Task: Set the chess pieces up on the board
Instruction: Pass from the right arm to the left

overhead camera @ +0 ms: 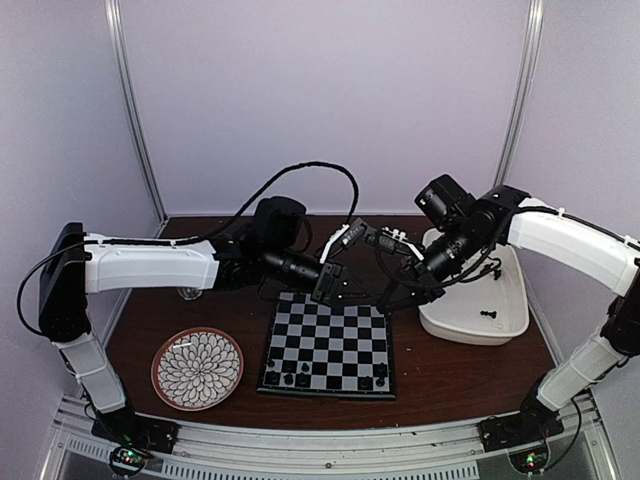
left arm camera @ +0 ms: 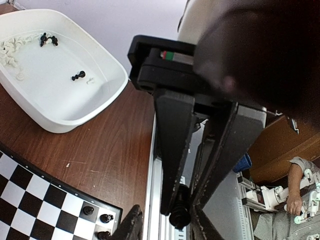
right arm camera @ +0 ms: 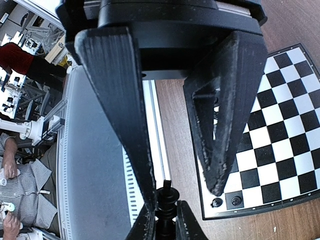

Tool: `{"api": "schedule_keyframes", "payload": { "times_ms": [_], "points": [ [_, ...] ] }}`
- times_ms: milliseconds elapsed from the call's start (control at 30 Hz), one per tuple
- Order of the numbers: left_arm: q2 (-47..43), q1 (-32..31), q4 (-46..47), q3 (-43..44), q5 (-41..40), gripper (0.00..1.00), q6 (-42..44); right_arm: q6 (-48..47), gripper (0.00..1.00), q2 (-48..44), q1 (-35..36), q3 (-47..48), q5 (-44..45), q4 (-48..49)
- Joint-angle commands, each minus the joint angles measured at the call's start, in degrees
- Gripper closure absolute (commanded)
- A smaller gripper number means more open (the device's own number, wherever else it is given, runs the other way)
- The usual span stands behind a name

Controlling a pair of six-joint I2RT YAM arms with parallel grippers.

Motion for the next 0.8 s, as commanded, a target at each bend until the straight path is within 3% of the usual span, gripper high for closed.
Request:
{"api": "schedule_keyframes", "payload": {
  "times_ms": [0, 500, 633, 767],
  "points": [
    [-0.5, -1.6, 5.0, -0.5, 0.6, 0.69, -0.4, 1.3, 0.86, -1.1, -0.7, 0.6, -0.1, 3.5],
    [0.9, -1.6, 2.2, 1.2, 4.0, 0.94, 0.2, 1.9, 0.84, -0.5, -0.7, 0.5, 1.8, 4.8],
    [0.2, -1.5, 0.6, 1.5, 3.0, 0.98, 1.2, 1.2, 0.68, -0.3, -0.9, 0.9, 2.3, 3.7],
    [-2.2, -1.5, -8.4, 2.6, -1.7, 0.99, 7.5, -2.3, 0.59, -2.0, -4.4, 2.6, 1.1, -1.2]
  ]
}}
